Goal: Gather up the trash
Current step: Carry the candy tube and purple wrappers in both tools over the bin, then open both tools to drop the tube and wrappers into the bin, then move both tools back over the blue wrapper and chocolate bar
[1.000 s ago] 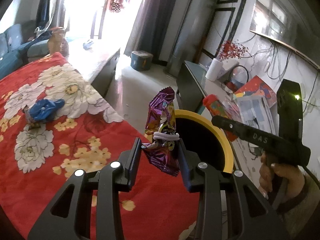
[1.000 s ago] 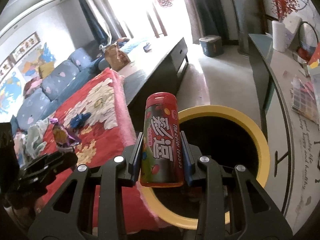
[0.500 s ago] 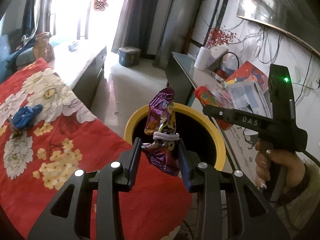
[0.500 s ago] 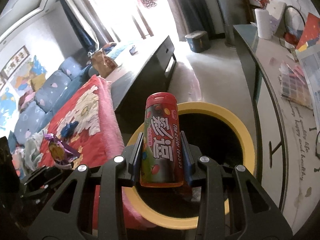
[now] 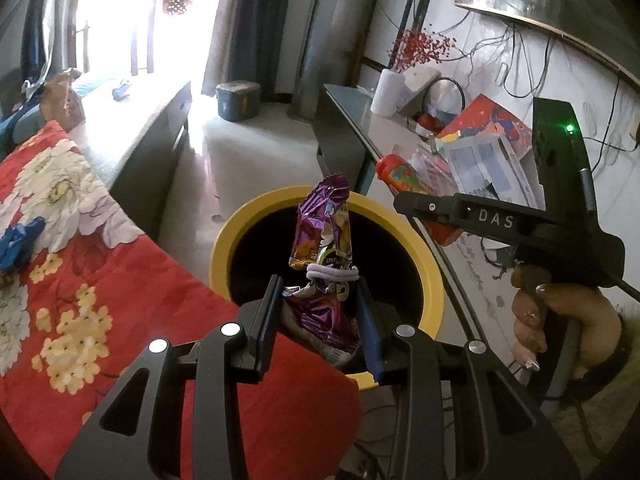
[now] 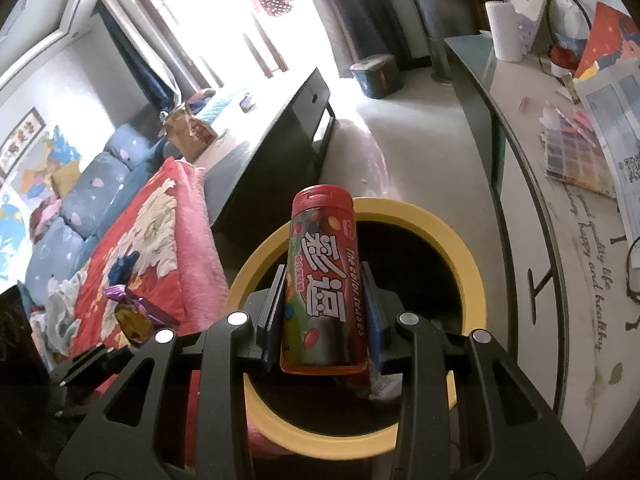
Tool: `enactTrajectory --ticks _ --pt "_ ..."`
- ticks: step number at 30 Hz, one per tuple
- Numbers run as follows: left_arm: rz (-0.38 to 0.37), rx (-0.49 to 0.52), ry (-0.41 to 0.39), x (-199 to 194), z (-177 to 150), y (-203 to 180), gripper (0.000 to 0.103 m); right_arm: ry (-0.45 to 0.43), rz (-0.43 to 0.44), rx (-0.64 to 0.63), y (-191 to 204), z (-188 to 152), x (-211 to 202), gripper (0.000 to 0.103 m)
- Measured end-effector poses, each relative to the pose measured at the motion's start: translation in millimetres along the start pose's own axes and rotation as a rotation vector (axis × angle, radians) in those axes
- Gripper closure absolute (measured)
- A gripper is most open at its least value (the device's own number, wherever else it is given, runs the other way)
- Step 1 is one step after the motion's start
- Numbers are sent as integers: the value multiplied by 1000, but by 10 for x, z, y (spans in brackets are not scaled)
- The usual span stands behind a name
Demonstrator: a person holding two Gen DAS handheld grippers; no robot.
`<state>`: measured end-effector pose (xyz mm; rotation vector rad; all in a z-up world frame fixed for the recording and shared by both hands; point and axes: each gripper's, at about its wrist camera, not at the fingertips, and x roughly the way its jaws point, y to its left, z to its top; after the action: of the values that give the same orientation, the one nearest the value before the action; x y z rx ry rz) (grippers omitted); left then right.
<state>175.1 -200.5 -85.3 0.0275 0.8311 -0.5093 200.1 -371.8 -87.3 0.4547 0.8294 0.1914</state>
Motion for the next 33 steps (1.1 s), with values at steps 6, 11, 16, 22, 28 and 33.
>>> enactTrajectory --ticks 6,11,16,22,28,33 --pt "-11 8 24 167 48 -23 68 -5 2 19 -56 6 -11 75" --pt "-14 3 30 246 81 1 64 -10 6 37 -64 18 -26 74" --pt "15 -18 48 282 85 74 23 -25 8 54 -77 30 -60 61" --pt "44 -62 22 162 76 206 8 -48 -14 8 39 38 -111 51" --pt "137 -93 -20 -60 41 383 7 -60 -15 -77 301 0 -138 42" --pt "179 -145 -58 -264 56 593 7 -59 1 -142 533 -49 -136 39"
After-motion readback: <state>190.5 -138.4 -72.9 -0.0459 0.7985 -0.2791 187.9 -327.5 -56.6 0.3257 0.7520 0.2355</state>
